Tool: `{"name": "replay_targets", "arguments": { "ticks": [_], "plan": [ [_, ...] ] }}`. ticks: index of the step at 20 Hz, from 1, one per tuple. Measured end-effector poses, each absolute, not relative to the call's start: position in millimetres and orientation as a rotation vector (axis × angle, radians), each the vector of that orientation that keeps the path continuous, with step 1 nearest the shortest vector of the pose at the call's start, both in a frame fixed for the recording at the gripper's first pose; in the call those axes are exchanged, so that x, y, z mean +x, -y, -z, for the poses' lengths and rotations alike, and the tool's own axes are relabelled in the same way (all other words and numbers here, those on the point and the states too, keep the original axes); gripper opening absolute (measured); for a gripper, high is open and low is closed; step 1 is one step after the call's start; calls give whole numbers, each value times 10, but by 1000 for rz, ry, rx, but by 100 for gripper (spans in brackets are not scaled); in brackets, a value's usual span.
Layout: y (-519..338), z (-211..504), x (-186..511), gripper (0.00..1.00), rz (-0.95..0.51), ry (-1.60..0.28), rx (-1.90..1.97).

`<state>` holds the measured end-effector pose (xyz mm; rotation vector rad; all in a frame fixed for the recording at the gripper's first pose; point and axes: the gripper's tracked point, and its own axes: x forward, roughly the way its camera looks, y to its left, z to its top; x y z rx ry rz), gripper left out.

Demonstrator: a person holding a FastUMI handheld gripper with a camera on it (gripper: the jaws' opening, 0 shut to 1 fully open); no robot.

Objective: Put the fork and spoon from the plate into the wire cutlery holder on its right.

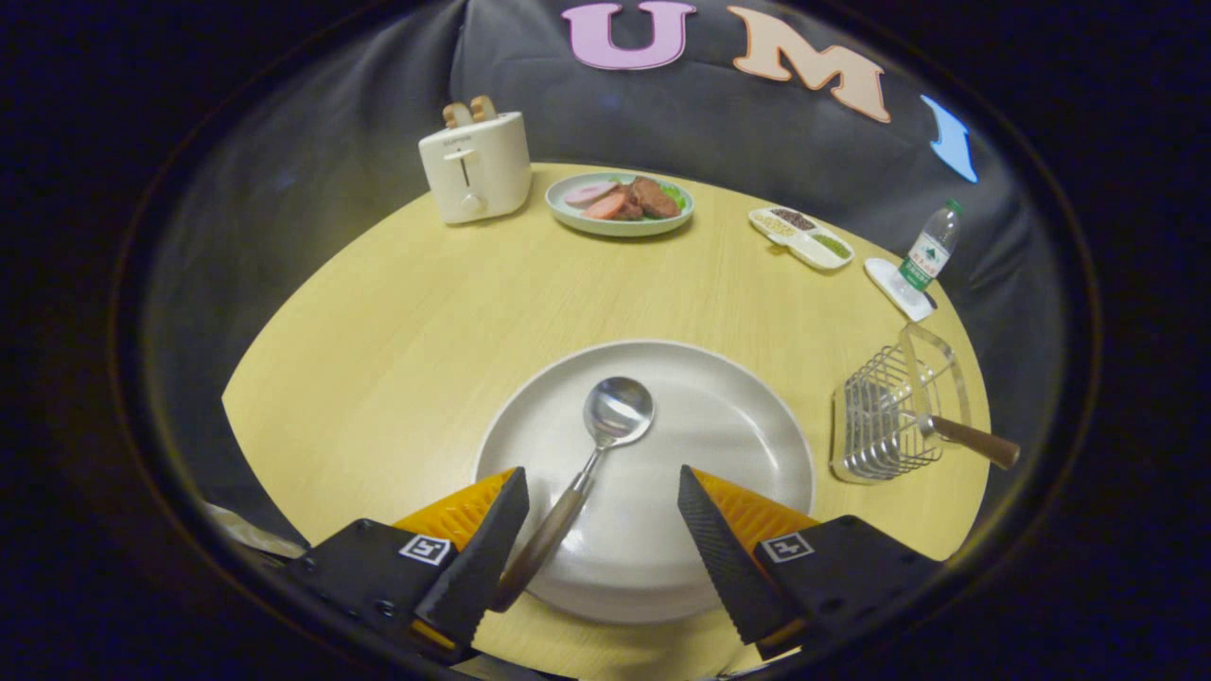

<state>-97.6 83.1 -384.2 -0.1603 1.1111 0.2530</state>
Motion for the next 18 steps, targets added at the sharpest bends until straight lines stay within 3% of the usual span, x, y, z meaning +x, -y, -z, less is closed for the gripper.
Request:
{"name": "replay_targets", "arguments": {
  "ticks": [2,11,15,17,18],
  "plan": [
    [-861,3899,-1032,98,-261,-1134,-173],
    [-863,4008,-1151,36,-246,-1200,-193],
    [-830,3974,-1169,25,-244,-1215,-178],
    [-813,3976,-1221,9,-244,-1242,-180],
    [-803,3975,-1206,9,-241,-1239,-180]
  ]
}}
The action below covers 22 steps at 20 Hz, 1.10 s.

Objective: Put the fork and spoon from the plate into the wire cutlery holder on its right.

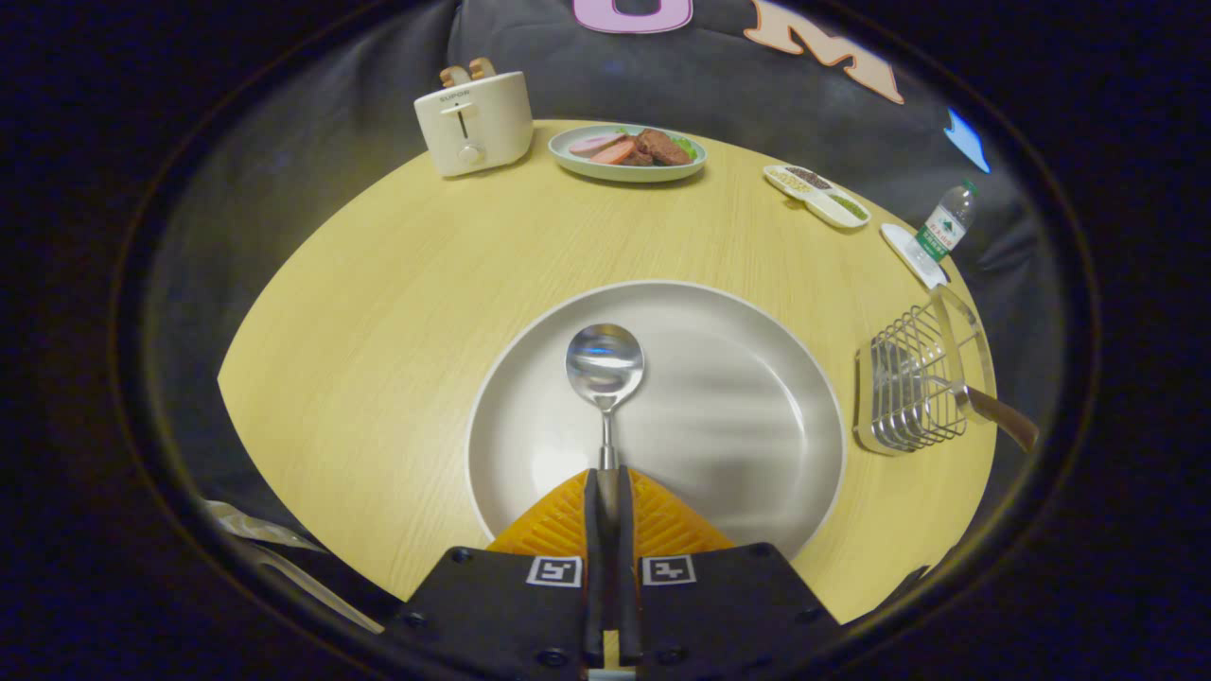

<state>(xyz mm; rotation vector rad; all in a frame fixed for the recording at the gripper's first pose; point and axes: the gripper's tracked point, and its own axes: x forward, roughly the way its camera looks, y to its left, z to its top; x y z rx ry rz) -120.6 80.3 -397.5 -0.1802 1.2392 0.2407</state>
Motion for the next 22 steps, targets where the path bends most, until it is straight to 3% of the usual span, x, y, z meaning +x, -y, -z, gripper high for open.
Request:
{"name": "replay_targets", "arguments": {
  "ticks": [3,22],
  "plan": [
    [-745,3901,-1184,4,-251,-1246,-190],
    [137,3063,-562,4,-204,-1244,-203]
  ]
}}
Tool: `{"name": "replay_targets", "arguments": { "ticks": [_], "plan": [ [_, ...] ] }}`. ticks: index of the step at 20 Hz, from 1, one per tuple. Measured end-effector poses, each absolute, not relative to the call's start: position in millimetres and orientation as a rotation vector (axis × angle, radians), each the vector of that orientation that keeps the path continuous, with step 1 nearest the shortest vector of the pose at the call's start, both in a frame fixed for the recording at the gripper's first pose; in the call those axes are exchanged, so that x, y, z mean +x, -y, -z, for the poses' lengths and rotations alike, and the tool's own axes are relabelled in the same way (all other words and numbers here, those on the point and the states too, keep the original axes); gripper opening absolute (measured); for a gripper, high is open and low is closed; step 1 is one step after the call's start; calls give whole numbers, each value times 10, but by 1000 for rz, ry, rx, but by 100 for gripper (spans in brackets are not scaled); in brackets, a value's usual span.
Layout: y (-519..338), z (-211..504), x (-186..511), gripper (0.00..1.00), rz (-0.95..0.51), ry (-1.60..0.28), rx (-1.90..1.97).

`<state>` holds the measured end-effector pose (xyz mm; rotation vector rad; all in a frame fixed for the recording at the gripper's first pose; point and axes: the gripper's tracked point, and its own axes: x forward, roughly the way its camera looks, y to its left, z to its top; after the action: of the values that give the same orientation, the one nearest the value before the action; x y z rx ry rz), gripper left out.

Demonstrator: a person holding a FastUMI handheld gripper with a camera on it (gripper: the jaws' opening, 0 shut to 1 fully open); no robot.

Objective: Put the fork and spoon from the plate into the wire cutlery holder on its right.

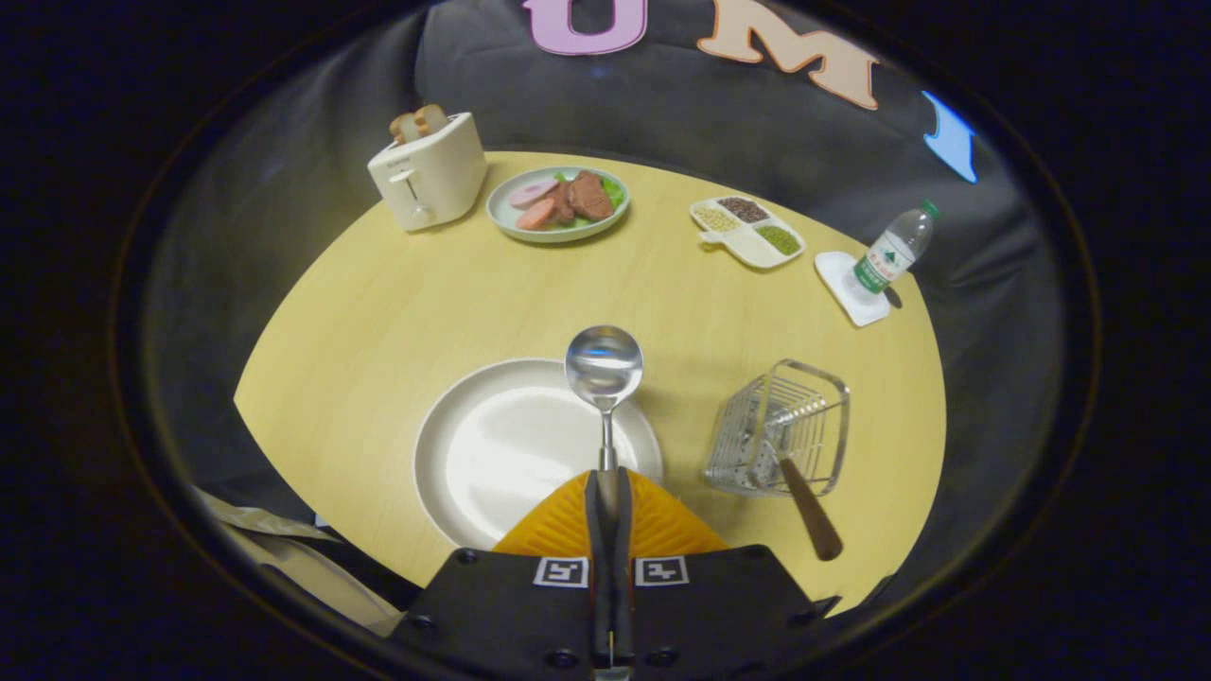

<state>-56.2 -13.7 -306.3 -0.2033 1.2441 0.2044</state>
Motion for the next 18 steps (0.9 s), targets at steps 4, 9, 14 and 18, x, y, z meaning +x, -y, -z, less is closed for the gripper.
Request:
{"name": "replay_targets", "arguments": {
  "ticks": [4,9,14,18],
  "plan": [
    [404,2911,-450,4,-158,-1223,-193],
    [718,2692,-295,4,-115,-1189,-204],
    [1029,2520,-250,4,-99,-1197,-259],
    [1270,2488,-280,4,-92,-1235,-302]
  ]
}}
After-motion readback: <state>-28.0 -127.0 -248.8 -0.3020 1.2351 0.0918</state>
